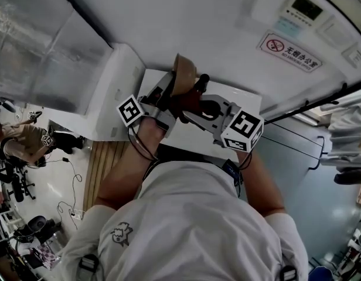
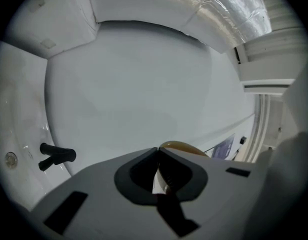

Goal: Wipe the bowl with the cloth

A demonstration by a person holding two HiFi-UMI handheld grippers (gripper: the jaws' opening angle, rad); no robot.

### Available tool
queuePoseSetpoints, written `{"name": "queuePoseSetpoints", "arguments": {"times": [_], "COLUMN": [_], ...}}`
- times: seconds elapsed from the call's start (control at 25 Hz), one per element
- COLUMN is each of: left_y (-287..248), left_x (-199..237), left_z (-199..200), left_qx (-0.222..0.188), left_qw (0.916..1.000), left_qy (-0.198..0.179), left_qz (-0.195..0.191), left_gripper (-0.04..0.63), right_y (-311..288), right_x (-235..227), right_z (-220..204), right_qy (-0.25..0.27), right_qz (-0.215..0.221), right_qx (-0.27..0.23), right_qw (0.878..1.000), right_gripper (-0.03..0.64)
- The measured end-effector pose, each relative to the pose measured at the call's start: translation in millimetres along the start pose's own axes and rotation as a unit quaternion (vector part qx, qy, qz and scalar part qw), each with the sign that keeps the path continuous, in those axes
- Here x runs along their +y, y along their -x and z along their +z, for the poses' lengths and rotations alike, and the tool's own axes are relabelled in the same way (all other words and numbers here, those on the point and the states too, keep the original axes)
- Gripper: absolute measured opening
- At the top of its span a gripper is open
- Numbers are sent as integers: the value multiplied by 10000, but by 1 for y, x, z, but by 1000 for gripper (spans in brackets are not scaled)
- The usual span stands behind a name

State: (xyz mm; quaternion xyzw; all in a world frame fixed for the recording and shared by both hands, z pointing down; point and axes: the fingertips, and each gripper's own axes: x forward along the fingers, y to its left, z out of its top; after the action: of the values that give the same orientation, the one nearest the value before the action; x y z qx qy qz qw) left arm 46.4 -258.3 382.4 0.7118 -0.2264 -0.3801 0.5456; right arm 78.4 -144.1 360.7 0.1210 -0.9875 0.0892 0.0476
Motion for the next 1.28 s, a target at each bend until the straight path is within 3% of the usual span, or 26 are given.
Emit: {"name": "queuePoseSetpoints", "arguments": {"times": [0.28, 0.48, 0.84, 1.12, 1.28], "left_y": [15, 22, 16, 10, 2], "left_x": [17, 21, 11, -7, -20], "left_z": [-12, -27, -51, -67, -63], "left_qx": [192, 474, 815, 1304, 1228], "left_qw": [9992, 9977, 9941, 9883, 9882], "left_qy": [350, 485, 631, 503, 495], "left_qz": [5, -44, -331, -617, -772], "left_gripper": [20, 20, 20, 20, 20], "right_y": [16, 36, 51, 41, 34], "right_x": [11, -9, -66, -93, -92], "right_z": [30, 58, 67, 37, 23], "right_qy": [292, 654, 251, -491, -726], "right_qz": [-13, -492, -939, -940, -854], "right_qx": [-216, -397, -723, -654, -648], "right_qw": [9993, 9958, 9926, 9922, 9916], "right_gripper": [89, 89, 89, 89, 87]}}
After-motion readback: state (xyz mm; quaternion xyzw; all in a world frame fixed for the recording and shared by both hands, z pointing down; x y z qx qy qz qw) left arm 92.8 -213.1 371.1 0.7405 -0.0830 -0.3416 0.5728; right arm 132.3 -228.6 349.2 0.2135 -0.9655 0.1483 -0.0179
